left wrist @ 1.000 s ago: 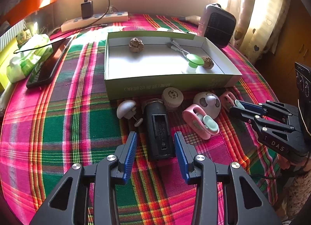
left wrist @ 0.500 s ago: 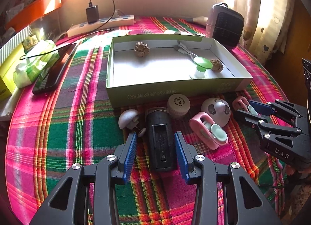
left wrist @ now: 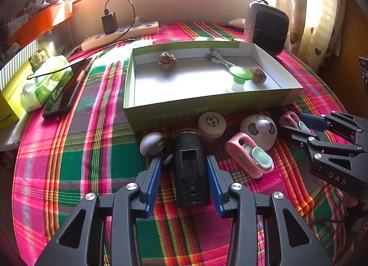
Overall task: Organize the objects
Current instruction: 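Close the right gripper on the pink clip while the left closes on the black device, then lift the black device with the left gripper while the right holds the pink clip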
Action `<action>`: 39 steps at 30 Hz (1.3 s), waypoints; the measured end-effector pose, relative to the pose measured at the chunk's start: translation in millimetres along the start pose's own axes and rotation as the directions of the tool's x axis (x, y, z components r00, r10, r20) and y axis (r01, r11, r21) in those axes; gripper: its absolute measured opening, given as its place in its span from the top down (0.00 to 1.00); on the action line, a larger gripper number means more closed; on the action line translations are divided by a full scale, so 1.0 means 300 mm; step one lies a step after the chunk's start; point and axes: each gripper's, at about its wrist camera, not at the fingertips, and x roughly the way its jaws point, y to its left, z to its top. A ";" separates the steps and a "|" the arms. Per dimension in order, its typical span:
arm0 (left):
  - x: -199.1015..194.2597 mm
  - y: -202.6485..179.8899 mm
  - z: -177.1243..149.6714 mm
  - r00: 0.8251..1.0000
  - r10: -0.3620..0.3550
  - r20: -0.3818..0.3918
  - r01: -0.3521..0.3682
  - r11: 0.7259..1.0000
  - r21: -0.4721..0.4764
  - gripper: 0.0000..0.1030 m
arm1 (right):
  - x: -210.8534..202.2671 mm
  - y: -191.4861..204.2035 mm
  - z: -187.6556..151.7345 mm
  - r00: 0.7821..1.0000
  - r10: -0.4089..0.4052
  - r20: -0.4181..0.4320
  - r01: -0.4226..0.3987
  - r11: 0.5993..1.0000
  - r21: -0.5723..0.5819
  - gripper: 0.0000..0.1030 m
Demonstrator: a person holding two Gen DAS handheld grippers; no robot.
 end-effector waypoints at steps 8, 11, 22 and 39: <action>0.000 0.010 0.000 1.000 0.006 0.004 -0.005 1.000 -0.018 0.72 | -0.004 -0.007 -0.001 1.000 -0.005 0.004 0.004 1.000 0.014 0.81; 0.000 0.012 0.001 1.000 0.007 0.006 -0.007 1.000 -0.020 0.73 | -0.004 -0.009 -0.002 1.000 -0.005 0.004 0.005 1.000 0.015 0.82; 0.000 0.013 0.001 1.000 0.006 0.007 -0.006 1.000 -0.022 0.73 | -0.004 -0.008 -0.004 1.000 -0.007 0.005 0.007 1.000 0.013 0.82; -0.005 0.016 -0.001 1.000 -0.007 0.005 0.007 0.999 -0.031 0.73 | -0.007 -0.017 -0.004 1.000 0.011 0.007 -0.011 1.000 0.027 0.82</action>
